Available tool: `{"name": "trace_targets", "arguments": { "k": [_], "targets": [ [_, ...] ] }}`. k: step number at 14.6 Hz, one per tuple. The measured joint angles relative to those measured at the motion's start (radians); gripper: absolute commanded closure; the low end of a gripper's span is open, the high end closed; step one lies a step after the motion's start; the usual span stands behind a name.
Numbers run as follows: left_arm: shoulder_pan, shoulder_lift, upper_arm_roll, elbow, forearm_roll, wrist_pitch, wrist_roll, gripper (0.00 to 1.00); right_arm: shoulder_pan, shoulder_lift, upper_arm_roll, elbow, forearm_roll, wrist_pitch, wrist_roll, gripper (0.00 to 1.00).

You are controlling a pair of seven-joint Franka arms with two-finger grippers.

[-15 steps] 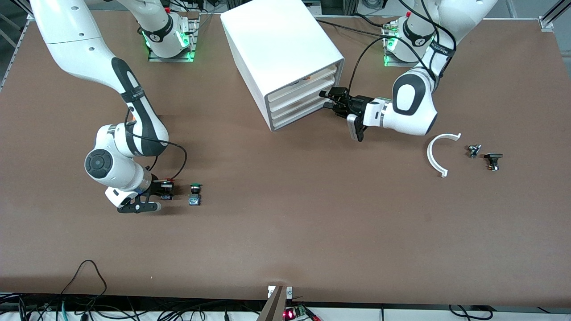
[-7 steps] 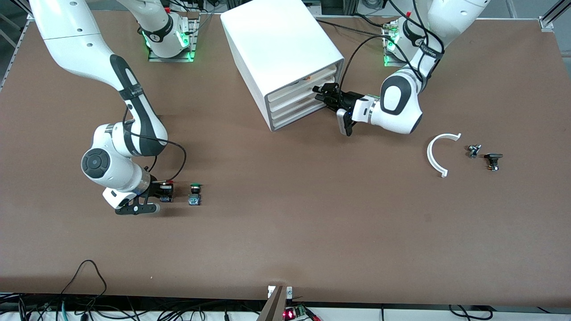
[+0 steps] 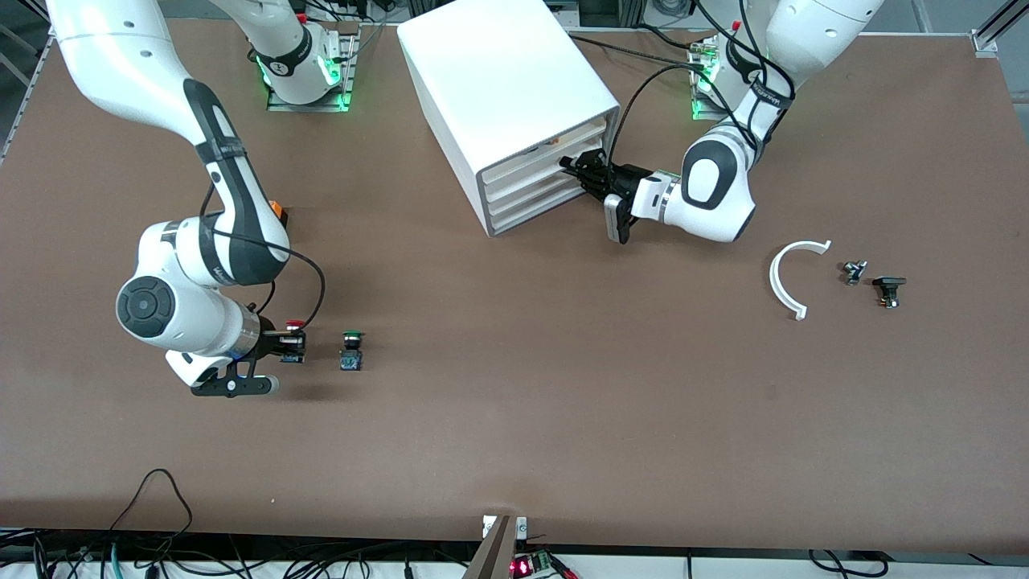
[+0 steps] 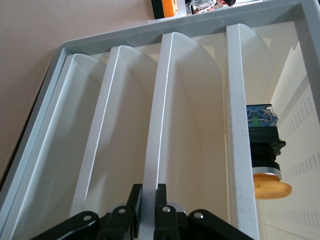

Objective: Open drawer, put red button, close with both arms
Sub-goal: 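Pull the drawer open with the left gripper while the right gripper lifts the button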

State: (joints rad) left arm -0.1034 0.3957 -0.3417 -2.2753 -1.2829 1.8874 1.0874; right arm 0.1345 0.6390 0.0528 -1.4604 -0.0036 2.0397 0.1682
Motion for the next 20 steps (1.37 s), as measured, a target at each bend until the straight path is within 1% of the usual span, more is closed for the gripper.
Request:
{"name": "trace_targets", "arguments": {
  "k": [4, 7, 9, 13, 16, 17, 18, 20],
  "targets": [
    [0.041, -0.002, 0.007, 0.024, 0.007, -0.002, -0.01, 1.0, 0.061, -0.004, 0.003, 0.118, 0.0, -0.168, 0.109, 1.0],
    [0.092, 0.007, 0.023, 0.086, 0.087, 0.002, -0.059, 1.0, 0.118, -0.01, 0.005, 0.196, 0.0, -0.248, 0.203, 1.0],
    [0.127, 0.025, 0.031, 0.139, 0.15, 0.002, -0.089, 1.0, 0.162, -0.028, 0.007, 0.216, 0.0, -0.263, 0.264, 1.0],
    [0.195, 0.089, 0.034, 0.247, 0.252, -0.004, -0.12, 1.0, 0.277, -0.069, 0.004, 0.22, -0.002, -0.269, 0.423, 1.0],
    [0.223, 0.141, 0.035, 0.32, 0.298, -0.01, -0.128, 1.0, 0.359, -0.083, 0.003, 0.237, -0.036, -0.268, 0.543, 1.0],
    [0.227, 0.154, 0.038, 0.342, 0.313, -0.011, -0.134, 0.37, 0.385, -0.083, 0.002, 0.255, -0.049, -0.268, 0.592, 1.0],
    [0.23, 0.164, 0.041, 0.361, 0.326, -0.013, -0.142, 0.0, 0.409, -0.084, 0.002, 0.27, -0.058, -0.268, 0.643, 1.0],
    [0.233, 0.173, 0.047, 0.381, 0.349, -0.012, -0.165, 0.0, 0.449, -0.084, 0.001, 0.283, -0.063, -0.268, 0.753, 1.0]
  ]
}}
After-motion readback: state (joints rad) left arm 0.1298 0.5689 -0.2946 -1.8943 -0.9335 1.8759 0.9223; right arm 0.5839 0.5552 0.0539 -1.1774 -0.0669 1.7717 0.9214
